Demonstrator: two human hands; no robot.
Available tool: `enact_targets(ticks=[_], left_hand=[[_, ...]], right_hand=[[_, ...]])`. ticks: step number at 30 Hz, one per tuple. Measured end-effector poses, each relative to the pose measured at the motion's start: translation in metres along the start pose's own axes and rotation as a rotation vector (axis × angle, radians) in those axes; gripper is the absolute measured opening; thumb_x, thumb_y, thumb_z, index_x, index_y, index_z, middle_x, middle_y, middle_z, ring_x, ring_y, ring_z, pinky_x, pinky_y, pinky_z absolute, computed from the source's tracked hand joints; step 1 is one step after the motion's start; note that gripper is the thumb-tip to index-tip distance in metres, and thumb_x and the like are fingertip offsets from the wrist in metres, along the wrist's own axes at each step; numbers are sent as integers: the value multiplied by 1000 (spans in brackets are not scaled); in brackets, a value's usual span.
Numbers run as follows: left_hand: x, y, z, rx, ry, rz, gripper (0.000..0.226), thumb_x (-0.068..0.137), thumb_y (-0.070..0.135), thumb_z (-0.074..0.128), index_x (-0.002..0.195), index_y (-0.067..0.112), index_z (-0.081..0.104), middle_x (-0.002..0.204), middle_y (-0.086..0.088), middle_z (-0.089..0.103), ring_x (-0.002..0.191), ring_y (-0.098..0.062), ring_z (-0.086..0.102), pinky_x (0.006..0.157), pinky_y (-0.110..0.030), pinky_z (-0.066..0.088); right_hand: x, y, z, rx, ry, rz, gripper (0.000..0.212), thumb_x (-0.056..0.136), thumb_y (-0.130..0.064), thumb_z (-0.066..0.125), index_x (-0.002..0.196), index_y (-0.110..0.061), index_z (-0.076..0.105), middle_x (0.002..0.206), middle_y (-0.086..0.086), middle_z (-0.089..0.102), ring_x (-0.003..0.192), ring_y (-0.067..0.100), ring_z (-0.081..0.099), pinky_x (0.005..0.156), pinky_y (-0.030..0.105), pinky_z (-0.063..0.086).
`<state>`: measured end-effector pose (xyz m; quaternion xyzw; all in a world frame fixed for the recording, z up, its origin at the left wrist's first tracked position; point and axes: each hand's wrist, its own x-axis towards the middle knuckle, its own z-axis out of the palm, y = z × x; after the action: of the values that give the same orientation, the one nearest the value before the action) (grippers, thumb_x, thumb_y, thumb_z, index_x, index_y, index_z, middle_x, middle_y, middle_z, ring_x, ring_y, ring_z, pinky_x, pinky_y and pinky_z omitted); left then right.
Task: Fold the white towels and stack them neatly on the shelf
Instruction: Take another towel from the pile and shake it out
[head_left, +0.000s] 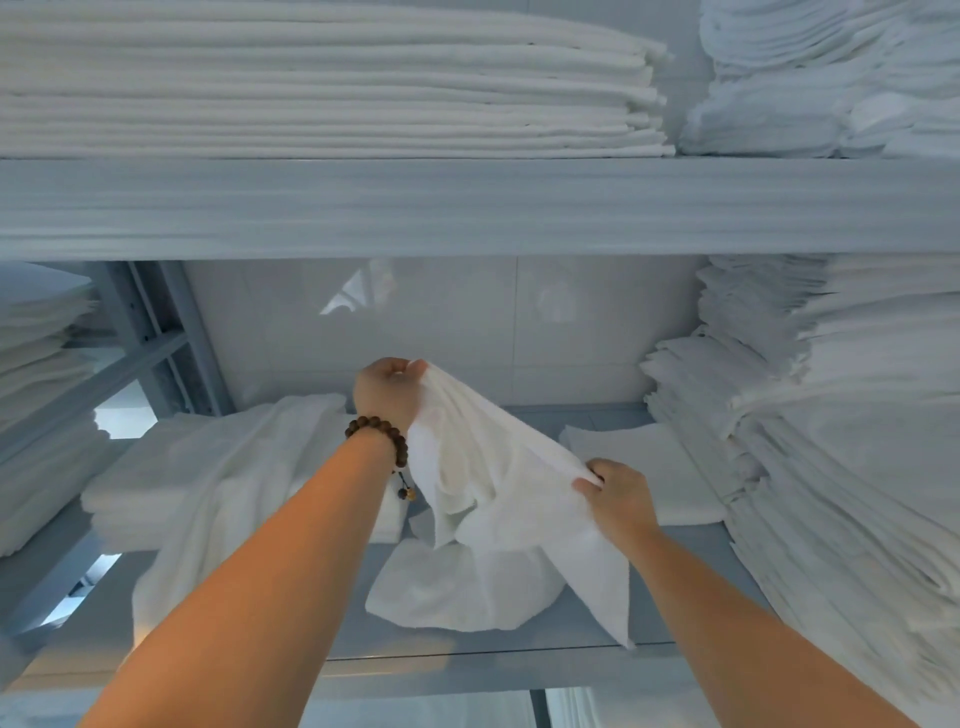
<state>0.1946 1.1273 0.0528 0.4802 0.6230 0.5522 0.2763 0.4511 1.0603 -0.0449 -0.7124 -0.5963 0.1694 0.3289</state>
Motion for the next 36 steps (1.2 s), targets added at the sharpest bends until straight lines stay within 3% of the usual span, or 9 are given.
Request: enact_targets(ticks=[3, 7, 10, 15, 19, 22, 26, 31, 36], left_hand=[[8, -8, -8, -1, 41, -29, 16, 87, 27, 60, 88, 13, 68, 86, -1, 67, 83, -21, 60, 74, -26, 41], [2, -27, -6, 51, -47, -31, 19, 86, 25, 64, 100, 15, 72, 94, 4, 67, 76, -9, 58, 65, -15, 41], [-10, -35, 4, 12, -163, -10, 21, 81, 22, 70, 101, 15, 72, 102, 1, 70, 93, -13, 63, 79, -18, 46], [-45, -28, 29, 143, -520, 161, 49, 69, 35, 81, 115, 24, 66, 114, 8, 59, 107, -8, 54, 76, -8, 38], [-60, -20, 38, 227, -659, 298, 46, 67, 33, 82, 110, 23, 68, 104, 1, 57, 102, -18, 57, 83, -30, 49], [-62, -16, 37, 258, -698, 308, 50, 70, 30, 81, 117, 26, 64, 112, 1, 58, 103, -15, 56, 89, -32, 49], [-60, -14, 41, 217, -610, 277, 8, 78, 19, 72, 85, 21, 67, 83, 2, 67, 77, -16, 63, 62, -28, 52], [-47, -17, 48, 138, -424, 233, 6, 81, 17, 69, 81, 18, 63, 81, 3, 60, 70, -10, 54, 53, -7, 40], [-18, -25, 39, 42, -225, 87, 12, 79, 23, 73, 83, 17, 63, 76, 7, 58, 63, -2, 52, 40, -4, 36]], right_hand=[[-6, 17, 2, 47, -28, 109, 30, 86, -29, 64, 60, -15, 54, 56, -1, 52, 54, 16, 50, 46, 25, 31], [-4, 1, 5, 210, 19, 140, 47, 85, -31, 66, 54, -14, 35, 51, 0, 35, 50, 15, 32, 50, 30, 22], [2, -28, 1, 371, -11, 186, 36, 86, -32, 64, 62, -10, 46, 59, 7, 42, 54, 17, 37, 54, 28, 26], [2, -76, -6, 442, -218, 109, 18, 88, -21, 60, 85, -5, 67, 85, 15, 67, 81, 29, 64, 73, 37, 51], [-1, -89, -6, 573, -280, 40, 18, 88, -11, 63, 102, -2, 69, 97, 19, 70, 90, 32, 67, 83, 42, 53], [0, -88, -7, 533, -242, -1, 25, 85, -18, 69, 94, 5, 69, 95, 33, 65, 82, 29, 64, 81, 50, 51], [-3, -83, -8, 592, -239, -26, 22, 84, -22, 70, 91, -1, 71, 87, 23, 69, 76, 24, 62, 72, 35, 47], [-4, -74, -3, 527, -238, -64, 29, 74, -9, 77, 100, -4, 65, 85, 10, 69, 70, 18, 64, 61, 21, 49], [-6, -39, 6, 251, -221, -17, 17, 78, -18, 71, 84, -3, 67, 70, 4, 58, 64, 15, 51, 61, 27, 37]])
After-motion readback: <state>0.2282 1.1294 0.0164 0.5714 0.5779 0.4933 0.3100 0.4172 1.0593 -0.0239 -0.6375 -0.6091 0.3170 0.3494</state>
